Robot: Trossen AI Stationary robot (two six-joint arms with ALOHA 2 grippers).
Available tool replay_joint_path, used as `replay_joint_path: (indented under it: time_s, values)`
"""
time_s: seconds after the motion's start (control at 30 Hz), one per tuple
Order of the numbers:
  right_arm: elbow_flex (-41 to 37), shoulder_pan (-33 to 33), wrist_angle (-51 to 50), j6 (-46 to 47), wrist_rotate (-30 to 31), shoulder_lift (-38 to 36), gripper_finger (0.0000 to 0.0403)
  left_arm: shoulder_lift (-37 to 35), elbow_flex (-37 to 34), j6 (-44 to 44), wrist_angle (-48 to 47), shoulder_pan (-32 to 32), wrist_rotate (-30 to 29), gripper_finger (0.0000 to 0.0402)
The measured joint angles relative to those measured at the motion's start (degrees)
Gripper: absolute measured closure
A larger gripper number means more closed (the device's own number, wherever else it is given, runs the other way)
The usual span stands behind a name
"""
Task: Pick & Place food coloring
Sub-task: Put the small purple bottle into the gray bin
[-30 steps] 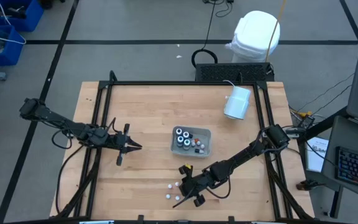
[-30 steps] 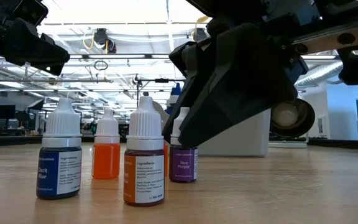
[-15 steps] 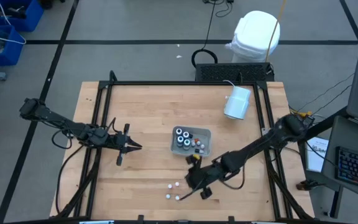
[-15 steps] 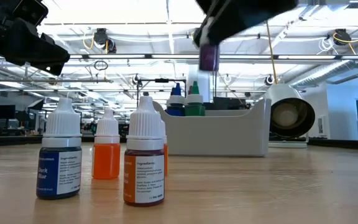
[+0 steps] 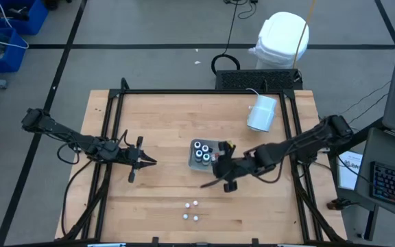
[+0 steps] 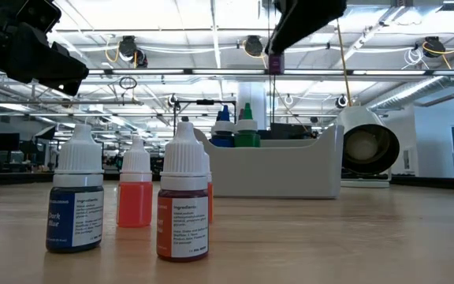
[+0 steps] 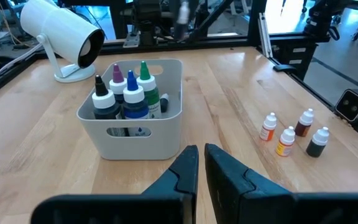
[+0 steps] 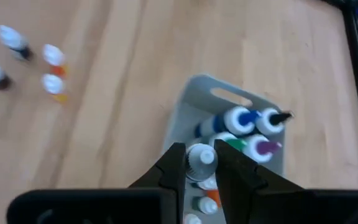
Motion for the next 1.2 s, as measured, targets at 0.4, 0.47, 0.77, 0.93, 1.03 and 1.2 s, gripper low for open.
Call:
replay_joint_path:
  time_s: [0.4,0.47,0.77,0.93,1.03,1.2]
  values:
    - [-8.7,-7.3,5.0,-0.9,-4.1,0.2,0.0347,0.0,0.0,0.0,-0.2,0.0,0.0,0.0364]
    - [-11.0,-8.3,7.3,-0.9,-4.9,0.2,0.0347,0.0,0.0,0.0,-0.4,0.0,0.0,0.0364]
    - [-13.7,-11.2,9.2,-0.4,-4.9,0.2,0.0347,0.0,0.0,0.0,-0.4,0.0,0.0,0.0364]
    - [-13.7,-11.5,10.2,-0.4,-4.8,0.2,0.0347,0.0,0.0,0.0,-0.4,0.0,0.0,0.0364]
    - [-13.7,-11.5,10.6,-0.2,-4.8,0.2,0.0347,0.0,0.0,-0.1,-0.4,0.0,0.0,0.0364]
    - [-13.7,-11.5,11.7,1.3,-4.8,-0.1,0.0347,0.0,0.0,-0.1,-0.4,0.0,0.0,0.0364]
